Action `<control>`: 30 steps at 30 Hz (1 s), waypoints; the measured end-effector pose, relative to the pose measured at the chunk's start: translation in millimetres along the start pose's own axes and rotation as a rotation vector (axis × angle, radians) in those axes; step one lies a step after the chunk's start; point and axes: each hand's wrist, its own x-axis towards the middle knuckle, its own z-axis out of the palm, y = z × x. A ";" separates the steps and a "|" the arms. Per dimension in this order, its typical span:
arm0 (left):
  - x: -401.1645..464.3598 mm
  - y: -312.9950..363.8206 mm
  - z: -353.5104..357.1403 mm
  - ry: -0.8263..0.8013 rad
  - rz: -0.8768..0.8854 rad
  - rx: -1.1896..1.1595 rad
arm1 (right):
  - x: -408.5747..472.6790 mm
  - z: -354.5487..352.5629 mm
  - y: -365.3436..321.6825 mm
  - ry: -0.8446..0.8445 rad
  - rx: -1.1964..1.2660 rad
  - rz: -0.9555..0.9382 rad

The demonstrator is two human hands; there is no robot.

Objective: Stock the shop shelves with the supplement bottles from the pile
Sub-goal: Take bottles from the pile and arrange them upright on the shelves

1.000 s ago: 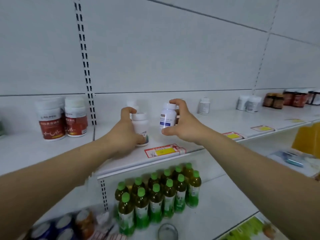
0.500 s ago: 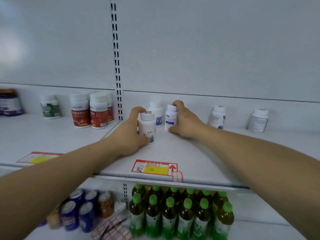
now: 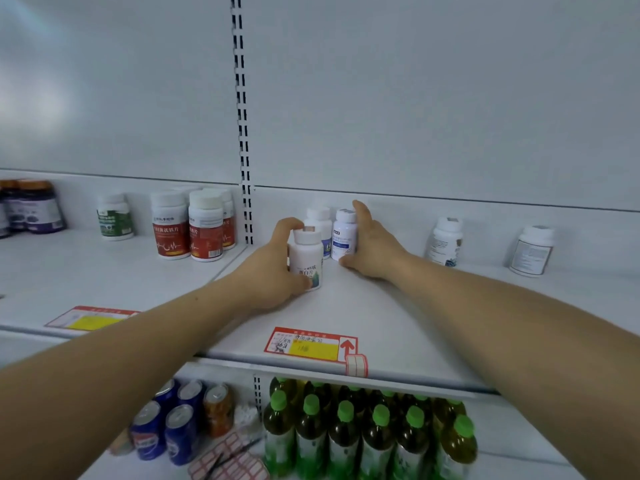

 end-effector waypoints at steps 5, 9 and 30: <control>6.8 18.4 4.6 -0.061 0.068 0.041 | -42.7 -32.5 8.8 -0.012 -0.072 0.044; 8.6 46.1 27.9 -0.131 0.148 0.028 | -84.4 -65.9 43.7 -0.073 -0.171 0.128; 105.5 154.1 162.1 0.064 0.347 0.306 | -133.2 -130.6 179.3 -0.423 -0.421 0.279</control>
